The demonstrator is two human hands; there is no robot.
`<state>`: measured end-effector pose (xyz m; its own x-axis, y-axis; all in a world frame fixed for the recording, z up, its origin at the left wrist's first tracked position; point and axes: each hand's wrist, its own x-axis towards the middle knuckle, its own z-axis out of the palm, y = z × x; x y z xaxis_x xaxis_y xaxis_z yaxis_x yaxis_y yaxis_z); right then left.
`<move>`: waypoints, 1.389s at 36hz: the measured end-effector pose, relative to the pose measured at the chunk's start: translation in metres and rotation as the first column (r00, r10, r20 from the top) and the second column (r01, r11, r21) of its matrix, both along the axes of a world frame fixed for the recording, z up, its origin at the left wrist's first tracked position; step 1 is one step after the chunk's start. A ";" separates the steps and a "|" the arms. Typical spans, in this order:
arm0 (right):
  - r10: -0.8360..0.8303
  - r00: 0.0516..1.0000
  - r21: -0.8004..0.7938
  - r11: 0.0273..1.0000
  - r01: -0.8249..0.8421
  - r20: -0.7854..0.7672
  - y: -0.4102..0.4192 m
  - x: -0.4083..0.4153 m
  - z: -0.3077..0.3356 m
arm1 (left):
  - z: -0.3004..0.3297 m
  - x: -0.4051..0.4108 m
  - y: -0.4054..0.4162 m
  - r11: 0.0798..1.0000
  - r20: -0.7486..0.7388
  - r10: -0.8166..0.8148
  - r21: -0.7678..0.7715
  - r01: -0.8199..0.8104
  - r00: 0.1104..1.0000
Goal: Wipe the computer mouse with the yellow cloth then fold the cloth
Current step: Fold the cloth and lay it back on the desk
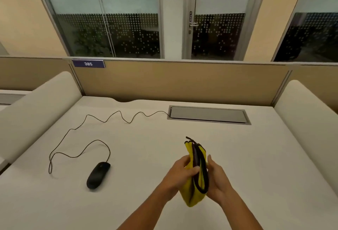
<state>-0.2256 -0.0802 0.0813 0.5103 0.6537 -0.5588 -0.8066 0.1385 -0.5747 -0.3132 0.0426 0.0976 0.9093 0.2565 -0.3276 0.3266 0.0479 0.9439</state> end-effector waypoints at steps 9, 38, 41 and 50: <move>0.045 0.999 0.037 0.998 -0.046 0.025 -0.041 0.010 0.003 | 0.016 0.017 -0.042 0.961 -0.071 -0.102 0.250 0.117 0.992; 0.089 0.976 -0.411 0.912 0.001 0.200 -0.103 0.116 -0.003 | -0.017 0.093 -0.015 0.993 -0.166 0.114 0.027 -0.111 0.980; 0.088 0.961 -0.482 0.875 0.052 0.263 -0.106 0.140 0.000 | -0.024 0.120 -0.015 0.992 -0.162 0.124 0.049 -0.118 0.979; 0.054 0.951 -0.580 0.803 0.140 0.304 -0.115 0.209 0.005 | -0.048 0.191 -0.022 0.992 -0.189 0.129 0.040 -0.124 0.974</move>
<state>-0.0167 -0.1951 0.0860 0.7310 0.2203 -0.6459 -0.5893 -0.2733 -0.7602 -0.1221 0.0206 0.0495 0.7906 0.3766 -0.4828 0.4934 0.0751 0.8665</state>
